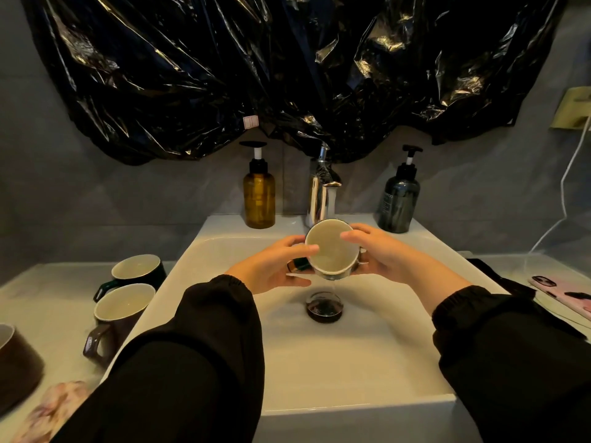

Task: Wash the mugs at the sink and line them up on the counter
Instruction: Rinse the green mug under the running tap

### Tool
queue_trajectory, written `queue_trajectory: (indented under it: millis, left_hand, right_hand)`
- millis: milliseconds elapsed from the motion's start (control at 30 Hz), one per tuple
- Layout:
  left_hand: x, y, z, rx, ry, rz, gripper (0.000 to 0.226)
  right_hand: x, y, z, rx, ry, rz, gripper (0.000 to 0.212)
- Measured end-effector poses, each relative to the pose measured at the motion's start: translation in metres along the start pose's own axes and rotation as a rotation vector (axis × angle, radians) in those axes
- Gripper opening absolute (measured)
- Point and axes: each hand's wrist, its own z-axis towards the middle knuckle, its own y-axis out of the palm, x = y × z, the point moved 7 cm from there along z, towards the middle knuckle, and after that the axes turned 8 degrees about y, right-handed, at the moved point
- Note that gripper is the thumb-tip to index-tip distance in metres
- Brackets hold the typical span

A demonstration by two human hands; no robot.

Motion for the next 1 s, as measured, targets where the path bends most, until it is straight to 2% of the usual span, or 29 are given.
queue_trajectory:
  millis: [200, 400, 500, 600, 700, 767, 900, 1000]
  left_hand:
    - [0.0, 0.014, -0.001, -0.079, -0.009, -0.074, 0.056]
    - [0.005, 0.005, 0.005, 0.145, 0.07, -0.049, 0.059]
    - [0.018, -0.001, 0.005, 0.226, 0.24, 0.193, 0.076]
    - [0.026, 0.006, 0.002, 0.198, 0.401, 0.539, 0.09]
    - [0.028, 0.016, 0.0, 0.126, 0.485, 0.661, 0.096]
    - [0.031, 0.021, 0.0, 0.095, 0.498, 0.657, 0.101]
    - [0.034, 0.017, 0.002, 0.115, 0.437, 0.543, 0.108]
    - [0.029, 0.008, 0.003, 0.179, 0.304, 0.325, 0.086]
  right_hand:
    - [0.0, 0.0, 0.0, -0.12, -0.037, -0.001, 0.041]
    - [0.003, 0.002, 0.006, -0.118, 0.047, 0.23, 0.057]
    - [0.008, 0.01, 0.008, -0.202, 0.097, 0.265, 0.069]
    - [0.014, 0.018, 0.007, -0.277, 0.162, 0.183, 0.072]
    - [0.019, 0.017, 0.008, -0.249, 0.181, 0.094, 0.07]
    - [0.018, 0.013, 0.01, -0.186, 0.138, 0.052, 0.065]
    - [0.005, 0.004, 0.006, -0.138, -0.013, 0.096, 0.038]
    - [0.002, -0.01, 0.009, -0.093, -0.048, 0.152, 0.039]
